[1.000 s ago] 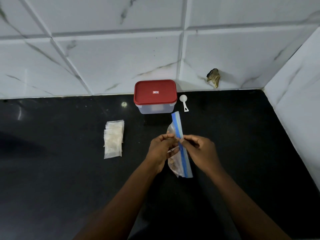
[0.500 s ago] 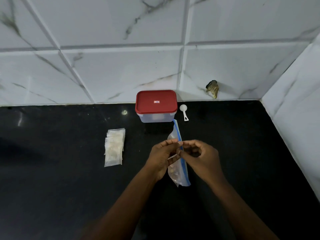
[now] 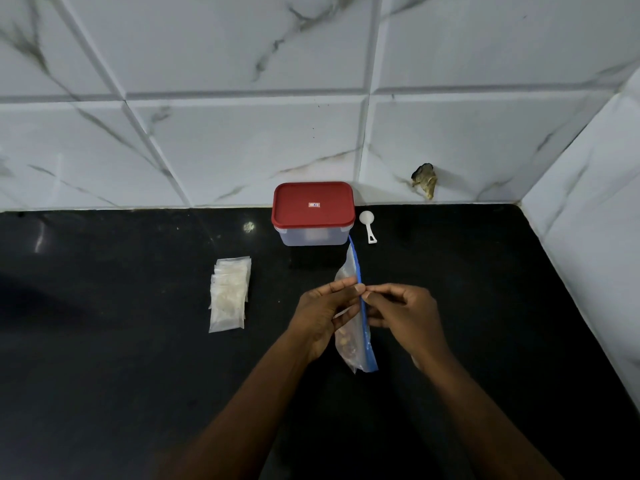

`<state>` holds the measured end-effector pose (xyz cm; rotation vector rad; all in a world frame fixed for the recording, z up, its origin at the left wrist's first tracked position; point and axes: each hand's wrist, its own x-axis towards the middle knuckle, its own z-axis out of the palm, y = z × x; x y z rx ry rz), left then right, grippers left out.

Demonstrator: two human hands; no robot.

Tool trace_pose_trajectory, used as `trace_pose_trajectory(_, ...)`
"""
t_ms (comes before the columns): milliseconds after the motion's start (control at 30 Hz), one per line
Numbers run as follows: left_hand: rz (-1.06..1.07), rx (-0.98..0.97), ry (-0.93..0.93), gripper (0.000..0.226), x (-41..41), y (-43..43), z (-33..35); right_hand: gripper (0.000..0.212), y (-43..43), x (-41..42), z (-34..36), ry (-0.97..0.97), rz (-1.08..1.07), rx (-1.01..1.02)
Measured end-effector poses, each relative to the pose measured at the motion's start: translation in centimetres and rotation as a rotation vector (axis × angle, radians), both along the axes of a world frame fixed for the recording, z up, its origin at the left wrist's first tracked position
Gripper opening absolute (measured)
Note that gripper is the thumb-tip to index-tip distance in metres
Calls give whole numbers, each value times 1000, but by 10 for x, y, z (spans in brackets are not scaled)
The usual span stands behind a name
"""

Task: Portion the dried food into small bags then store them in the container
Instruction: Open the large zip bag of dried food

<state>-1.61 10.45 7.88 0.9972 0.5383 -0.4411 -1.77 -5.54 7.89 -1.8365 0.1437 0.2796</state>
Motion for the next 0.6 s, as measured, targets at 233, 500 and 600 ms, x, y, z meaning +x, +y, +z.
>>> trace_pose_trajectory(233, 0, -1, 2, 34, 1, 1, 0, 5, 1, 4, 5, 24, -7, -11)
trace_pose_trajectory(500, -16, 62, -4, 25, -1, 0, -2, 10, 5, 3, 7, 56, -45, -47)
trace_pose_trajectory(600, -5, 125, 6, 25, 0, 0, -4, 17, 4, 3, 7, 56, -72, -101)
